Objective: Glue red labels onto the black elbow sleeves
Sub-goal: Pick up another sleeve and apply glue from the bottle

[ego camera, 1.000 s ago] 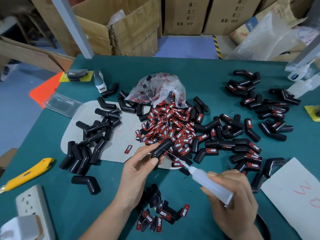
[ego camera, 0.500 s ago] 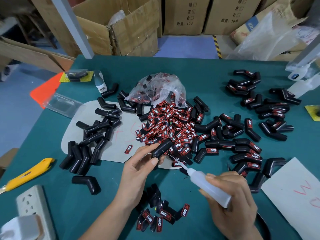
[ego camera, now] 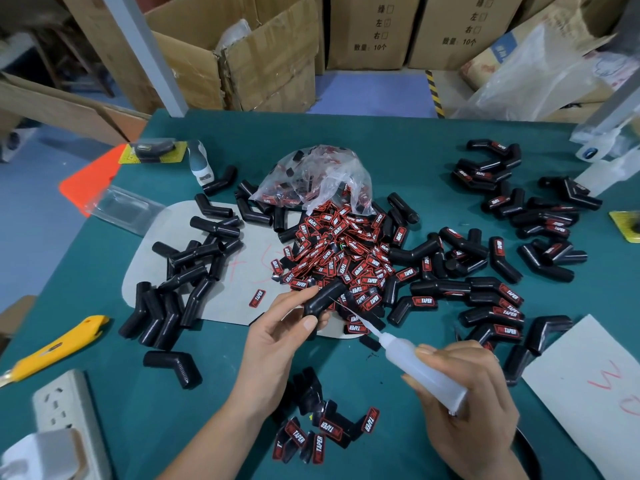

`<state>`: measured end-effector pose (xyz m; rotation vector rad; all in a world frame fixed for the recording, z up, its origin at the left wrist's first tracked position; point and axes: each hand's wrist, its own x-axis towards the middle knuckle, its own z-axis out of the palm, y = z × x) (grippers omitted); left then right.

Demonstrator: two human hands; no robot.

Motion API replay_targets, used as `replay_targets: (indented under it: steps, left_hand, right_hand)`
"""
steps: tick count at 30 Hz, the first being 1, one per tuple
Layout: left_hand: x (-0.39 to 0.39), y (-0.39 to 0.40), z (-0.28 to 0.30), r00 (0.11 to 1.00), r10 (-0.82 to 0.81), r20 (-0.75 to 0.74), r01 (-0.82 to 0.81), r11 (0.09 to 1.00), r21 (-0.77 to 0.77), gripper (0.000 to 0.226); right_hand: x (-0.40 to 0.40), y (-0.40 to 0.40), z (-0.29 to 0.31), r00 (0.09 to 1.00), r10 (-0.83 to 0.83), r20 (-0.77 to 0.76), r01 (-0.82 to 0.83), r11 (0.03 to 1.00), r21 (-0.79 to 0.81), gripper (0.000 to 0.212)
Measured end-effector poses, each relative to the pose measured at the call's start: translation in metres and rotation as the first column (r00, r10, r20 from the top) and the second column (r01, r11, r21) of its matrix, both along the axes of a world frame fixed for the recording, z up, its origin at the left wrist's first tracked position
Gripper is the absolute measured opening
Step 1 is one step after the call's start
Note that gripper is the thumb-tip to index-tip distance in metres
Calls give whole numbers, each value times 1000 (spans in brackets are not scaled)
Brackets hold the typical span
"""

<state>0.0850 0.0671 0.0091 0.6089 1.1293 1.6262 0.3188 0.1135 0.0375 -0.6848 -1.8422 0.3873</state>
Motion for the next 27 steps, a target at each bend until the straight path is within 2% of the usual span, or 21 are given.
replay_targets:
  steps: [12, 27]
  left_hand:
    - [0, -1, 3, 1000, 1, -4, -1, 1000, -7, 42]
    - [0, 0, 3, 1000, -5, 0, 5, 1000, -13, 50]
  right_hand:
    - [1, 1, 2, 1000, -15, 8, 15, 1000, 1, 21]
    - [3, 4, 0, 1000, -28, -3, 28, 1000, -14, 22]
